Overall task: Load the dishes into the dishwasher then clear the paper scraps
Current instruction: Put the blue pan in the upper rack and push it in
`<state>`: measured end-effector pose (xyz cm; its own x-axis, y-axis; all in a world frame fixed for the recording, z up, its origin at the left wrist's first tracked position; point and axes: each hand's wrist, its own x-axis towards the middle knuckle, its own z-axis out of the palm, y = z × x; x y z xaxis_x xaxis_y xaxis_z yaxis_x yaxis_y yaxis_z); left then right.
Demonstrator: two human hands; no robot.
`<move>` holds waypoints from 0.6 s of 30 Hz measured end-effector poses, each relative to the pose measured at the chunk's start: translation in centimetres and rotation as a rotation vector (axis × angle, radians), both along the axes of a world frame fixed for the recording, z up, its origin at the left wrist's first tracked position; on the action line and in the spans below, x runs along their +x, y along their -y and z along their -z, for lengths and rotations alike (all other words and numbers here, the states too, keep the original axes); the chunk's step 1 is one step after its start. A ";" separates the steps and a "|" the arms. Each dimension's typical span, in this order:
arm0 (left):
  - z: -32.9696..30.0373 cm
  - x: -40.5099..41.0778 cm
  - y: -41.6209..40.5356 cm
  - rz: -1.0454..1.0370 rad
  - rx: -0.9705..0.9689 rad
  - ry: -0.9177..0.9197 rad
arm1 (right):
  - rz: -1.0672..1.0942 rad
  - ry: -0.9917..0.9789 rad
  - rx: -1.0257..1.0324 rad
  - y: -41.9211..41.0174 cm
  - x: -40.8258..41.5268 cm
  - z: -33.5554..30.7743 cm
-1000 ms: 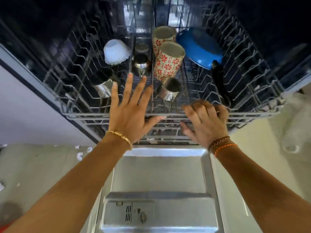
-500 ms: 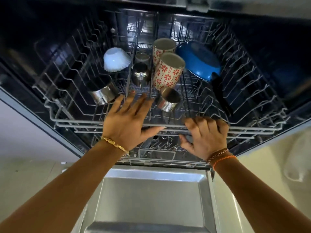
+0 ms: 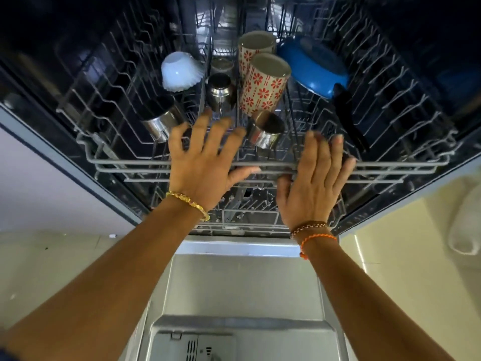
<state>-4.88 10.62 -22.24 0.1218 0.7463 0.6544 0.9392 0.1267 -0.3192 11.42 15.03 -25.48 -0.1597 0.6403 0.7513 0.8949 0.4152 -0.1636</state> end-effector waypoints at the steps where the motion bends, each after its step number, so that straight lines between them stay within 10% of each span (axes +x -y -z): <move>1: 0.0 0.3 0.2 -0.020 0.054 0.003 | 0.001 -0.052 -0.033 0.6 -0.1 0.2; 6: 5.4 3.0 4.1 0.289 0.216 0.344 | -0.183 0.034 -0.338 6.2 2.5 7.8; 12: 12.0 3.5 5.9 0.076 -0.606 0.225 | -0.244 0.470 -0.905 2.8 2.6 10.5; 18: 14.2 3.6 0.8 -0.138 -0.949 0.449 | -0.204 0.627 -1.084 0.2 -0.7 11.3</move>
<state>-1.27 9.81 -36.41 -0.1110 0.9643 -0.2403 0.9921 0.1216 0.0295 10.69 14.84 -36.82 -0.4647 0.7991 -0.3814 0.8775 0.4733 -0.0775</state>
